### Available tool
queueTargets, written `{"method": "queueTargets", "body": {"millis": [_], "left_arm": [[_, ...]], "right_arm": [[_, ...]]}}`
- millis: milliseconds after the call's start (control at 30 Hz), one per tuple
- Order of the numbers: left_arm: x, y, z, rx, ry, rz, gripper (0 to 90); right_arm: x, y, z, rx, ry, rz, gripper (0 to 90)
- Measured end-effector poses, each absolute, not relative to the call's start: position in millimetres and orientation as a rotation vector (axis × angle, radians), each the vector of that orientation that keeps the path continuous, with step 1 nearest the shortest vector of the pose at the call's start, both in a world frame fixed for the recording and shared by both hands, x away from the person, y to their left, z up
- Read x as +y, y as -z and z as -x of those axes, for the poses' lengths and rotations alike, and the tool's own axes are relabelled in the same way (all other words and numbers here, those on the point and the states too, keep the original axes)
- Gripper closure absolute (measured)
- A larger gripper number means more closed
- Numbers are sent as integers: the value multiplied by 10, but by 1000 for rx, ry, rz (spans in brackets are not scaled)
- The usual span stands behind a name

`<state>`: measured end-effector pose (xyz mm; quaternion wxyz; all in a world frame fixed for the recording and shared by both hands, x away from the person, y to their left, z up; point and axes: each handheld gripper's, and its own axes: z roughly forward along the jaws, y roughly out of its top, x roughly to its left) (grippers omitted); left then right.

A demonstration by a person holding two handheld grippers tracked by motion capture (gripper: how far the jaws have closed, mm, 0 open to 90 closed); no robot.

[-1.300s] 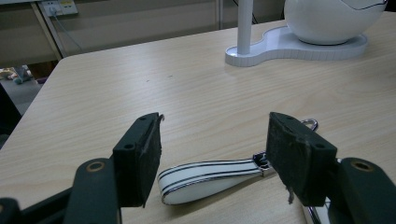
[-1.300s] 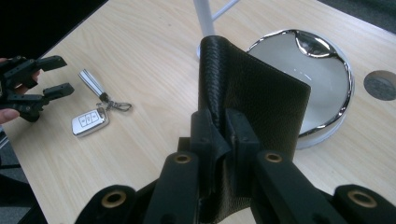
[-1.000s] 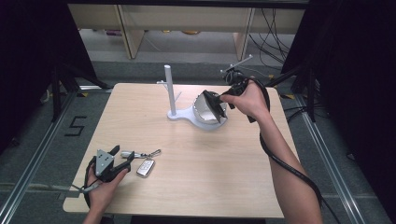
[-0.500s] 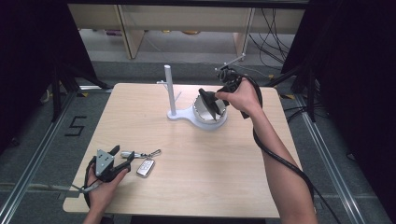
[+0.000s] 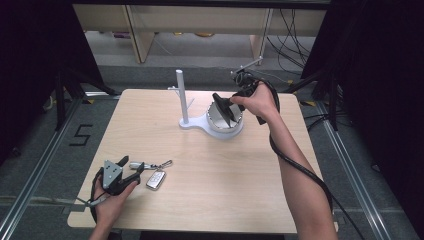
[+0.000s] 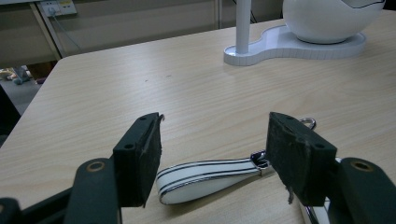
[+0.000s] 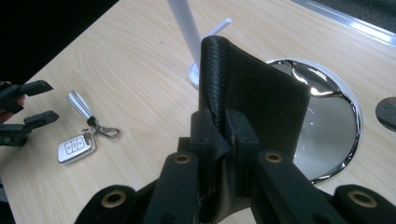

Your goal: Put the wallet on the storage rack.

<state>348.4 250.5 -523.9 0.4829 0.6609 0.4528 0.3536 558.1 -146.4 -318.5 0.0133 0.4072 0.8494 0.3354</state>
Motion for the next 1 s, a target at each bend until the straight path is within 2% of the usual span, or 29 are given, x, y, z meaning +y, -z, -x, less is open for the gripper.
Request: {"method": "queueTargets", "body": {"millis": [1000], "left_arm": [[2506,5239,-3483,1104,-859,-1609,353]], "right_arm": [[-1507,3222,-5636,2703,-1068,-1168,834]]}}
